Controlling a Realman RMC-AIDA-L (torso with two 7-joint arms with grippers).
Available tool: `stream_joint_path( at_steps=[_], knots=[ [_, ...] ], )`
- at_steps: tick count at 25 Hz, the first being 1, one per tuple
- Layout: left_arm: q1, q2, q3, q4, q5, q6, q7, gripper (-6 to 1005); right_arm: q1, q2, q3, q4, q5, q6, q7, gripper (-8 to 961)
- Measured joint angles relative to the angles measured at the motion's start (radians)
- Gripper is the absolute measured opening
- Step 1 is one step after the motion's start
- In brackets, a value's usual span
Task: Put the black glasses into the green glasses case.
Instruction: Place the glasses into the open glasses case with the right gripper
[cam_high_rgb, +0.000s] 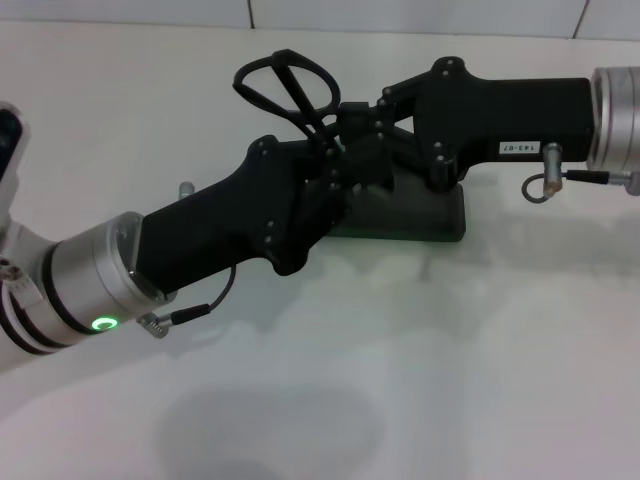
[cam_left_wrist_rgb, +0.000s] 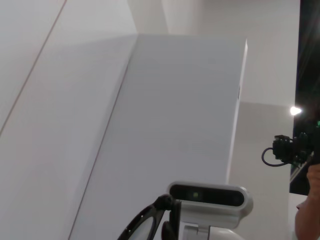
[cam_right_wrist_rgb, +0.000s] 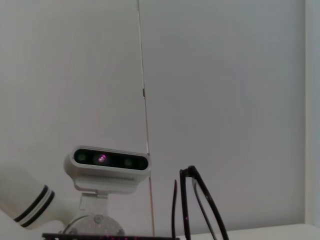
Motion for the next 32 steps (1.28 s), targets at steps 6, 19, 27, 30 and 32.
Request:
stream_joint_path(
  at_steps=[6, 19, 27, 30, 32],
  knots=[
    [-0.001, -0.001, 0.002, 0.000, 0.003, -0.004, 0.000, 41, 0.006, 0.001, -0.019, 0.008, 0.005, -0.008, 0.001, 33],
    [0.008, 0.000, 0.000, 0.000, 0.003, 0.000, 0.000, 42, -0.001, -0.001, -0.017, 0.003, 0.008, -0.002, 0.002, 34],
    [0.035, 0.034, -0.004, 0.007, 0.019, 0.041, 0.008, 41, 0.017, -0.014, 0.033, -0.005, -0.086, 0.022, 0.021, 34],
    [0.056, 0.077, -0.013, 0.016, 0.014, 0.102, 0.015, 41, 0.027, -0.013, 0.082, -0.061, -0.221, -0.002, 0.089, 35],
    [0.079, 0.106, -0.021, 0.034, 0.010, 0.143, 0.022, 41, 0.025, -0.010, 0.075, -0.123, -0.296, -0.007, 0.133, 35]
  ],
)
